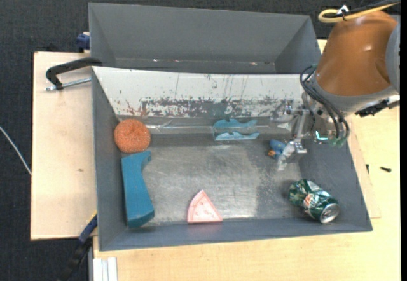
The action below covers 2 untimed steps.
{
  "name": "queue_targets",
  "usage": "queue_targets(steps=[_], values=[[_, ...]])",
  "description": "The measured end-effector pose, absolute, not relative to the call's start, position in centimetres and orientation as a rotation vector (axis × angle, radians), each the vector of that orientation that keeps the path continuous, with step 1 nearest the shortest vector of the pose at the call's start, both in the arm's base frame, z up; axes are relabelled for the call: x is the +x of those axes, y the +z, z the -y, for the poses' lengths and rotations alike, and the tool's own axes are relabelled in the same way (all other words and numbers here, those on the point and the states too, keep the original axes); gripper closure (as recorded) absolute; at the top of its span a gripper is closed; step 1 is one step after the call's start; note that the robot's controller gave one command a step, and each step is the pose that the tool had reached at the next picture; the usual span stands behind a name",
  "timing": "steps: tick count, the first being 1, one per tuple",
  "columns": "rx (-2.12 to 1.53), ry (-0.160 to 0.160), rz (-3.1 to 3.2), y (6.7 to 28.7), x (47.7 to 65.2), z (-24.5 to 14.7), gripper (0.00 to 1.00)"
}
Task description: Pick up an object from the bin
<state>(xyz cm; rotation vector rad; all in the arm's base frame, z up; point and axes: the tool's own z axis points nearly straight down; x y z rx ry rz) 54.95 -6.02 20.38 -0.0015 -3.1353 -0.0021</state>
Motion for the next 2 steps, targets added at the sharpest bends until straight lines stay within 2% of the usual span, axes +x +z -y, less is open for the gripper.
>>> queue_targets(steps=[1,2], values=[[0.000,-0.001,3.144,20.8,55.1,6.0,0.00],[-0.020,0.000,3.148,13.7,57.1,9.7,0.00]])
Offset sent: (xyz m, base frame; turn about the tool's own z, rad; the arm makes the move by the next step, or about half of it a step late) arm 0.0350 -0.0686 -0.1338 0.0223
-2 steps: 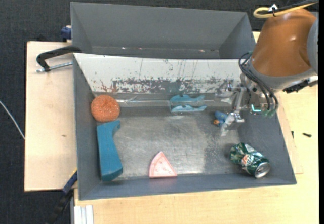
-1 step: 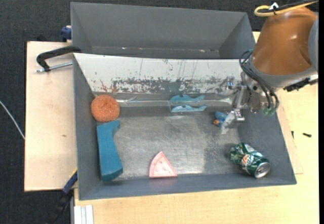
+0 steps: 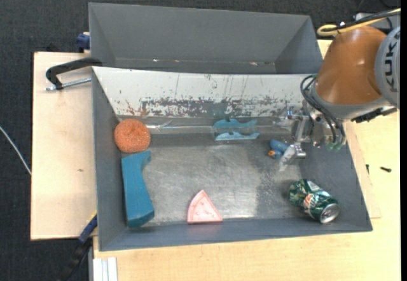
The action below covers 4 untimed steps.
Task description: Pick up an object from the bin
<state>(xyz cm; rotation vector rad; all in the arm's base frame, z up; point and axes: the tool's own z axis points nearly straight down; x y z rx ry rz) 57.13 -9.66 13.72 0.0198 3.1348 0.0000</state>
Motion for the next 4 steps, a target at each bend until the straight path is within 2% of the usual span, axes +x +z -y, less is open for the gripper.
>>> queue_targets(steps=[1,2,3,4], values=[[-0.008,0.000,-3.133,6.9,60.4,12.6,0.00],[0.139,0.002,-3.135,7.2,59.5,13.7,0.00],[0.019,-0.003,-3.136,7.1,60.4,12.9,0.00],[0.236,-0.003,-3.124,7.5,60.3,11.3,1.00]])
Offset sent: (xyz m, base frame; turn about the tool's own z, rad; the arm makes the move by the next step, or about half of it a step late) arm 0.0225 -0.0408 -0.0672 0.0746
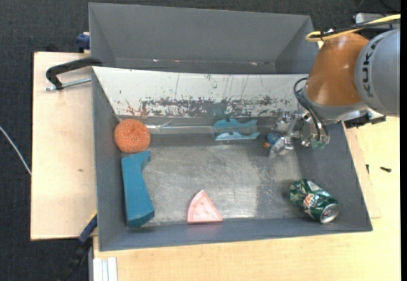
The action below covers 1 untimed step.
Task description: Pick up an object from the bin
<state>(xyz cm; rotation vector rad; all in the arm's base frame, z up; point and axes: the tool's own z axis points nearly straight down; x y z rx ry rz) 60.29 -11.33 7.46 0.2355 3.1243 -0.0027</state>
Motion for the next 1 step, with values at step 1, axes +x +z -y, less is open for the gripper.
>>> queue_targets(steps=[1], values=[[0.235,-0.003,-3.125,7.45,60.28,11.33,1.00]])
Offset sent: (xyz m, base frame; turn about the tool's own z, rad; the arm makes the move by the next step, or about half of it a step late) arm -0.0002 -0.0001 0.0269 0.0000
